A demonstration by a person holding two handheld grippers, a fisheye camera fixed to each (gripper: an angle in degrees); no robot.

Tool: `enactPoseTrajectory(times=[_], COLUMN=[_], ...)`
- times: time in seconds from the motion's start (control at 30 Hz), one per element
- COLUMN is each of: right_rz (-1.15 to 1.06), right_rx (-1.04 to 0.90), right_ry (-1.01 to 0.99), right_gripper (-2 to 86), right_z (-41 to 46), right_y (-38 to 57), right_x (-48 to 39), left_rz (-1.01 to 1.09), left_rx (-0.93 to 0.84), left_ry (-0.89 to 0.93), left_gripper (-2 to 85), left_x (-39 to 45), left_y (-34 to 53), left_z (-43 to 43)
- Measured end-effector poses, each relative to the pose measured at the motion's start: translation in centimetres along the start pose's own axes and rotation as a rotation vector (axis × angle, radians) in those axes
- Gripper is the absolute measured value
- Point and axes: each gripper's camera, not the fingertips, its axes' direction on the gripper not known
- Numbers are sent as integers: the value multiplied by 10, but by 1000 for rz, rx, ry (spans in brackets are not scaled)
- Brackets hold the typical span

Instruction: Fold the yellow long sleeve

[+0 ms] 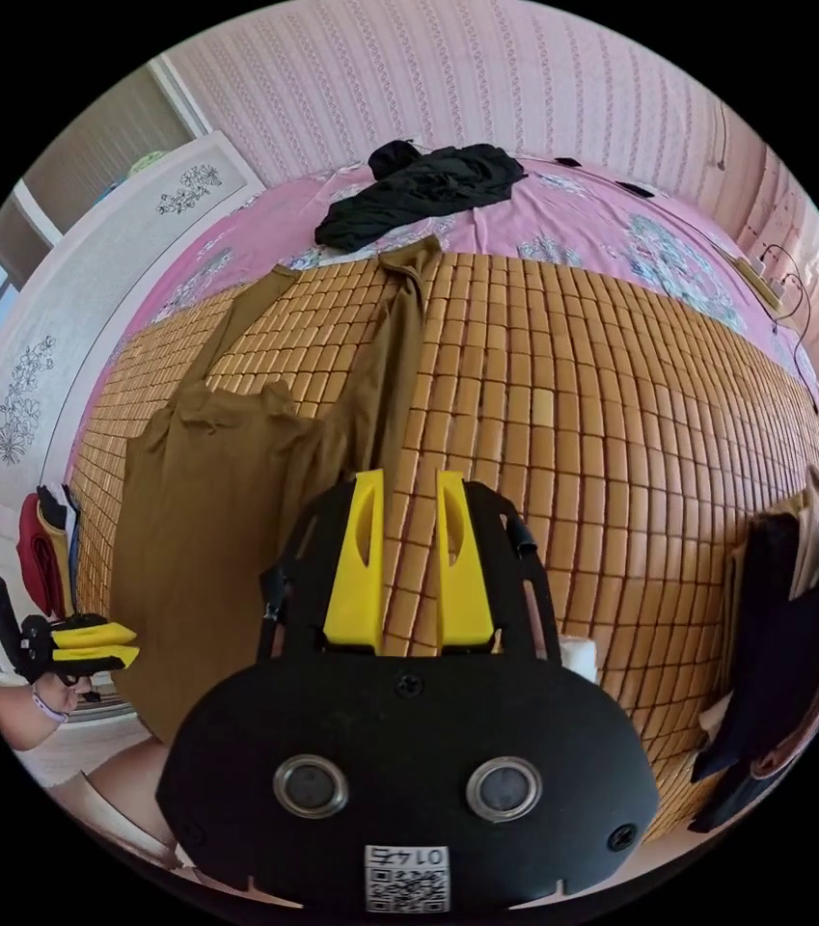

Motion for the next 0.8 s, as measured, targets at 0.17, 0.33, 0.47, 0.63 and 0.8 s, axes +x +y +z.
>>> enactPoseTrajectory(times=[0.17, 0.33, 0.47, 0.63, 0.8], right_rz=[21, 89, 268, 405, 335], right_rx=[-55, -21, 134, -140, -132], right_ry=[31, -8, 10, 142, 193], right_gripper=[73, 3, 9, 35, 73], right_z=[42, 21, -76, -113, -116], right_y=[-61, -40, 72, 208, 220], right_x=[-8, 23, 60, 70, 79], left_rz=[54, 105, 121, 188, 247], left_rx=[12, 12, 16, -1, -34], left_ry=[15, 74, 101, 95, 85], left_gripper=[52, 52, 52, 59, 63], left_x=[16, 21, 23, 44, 67], left_y=[-68, -117, -143, -185, -223], left_z=[45, 74, 82, 107, 143])
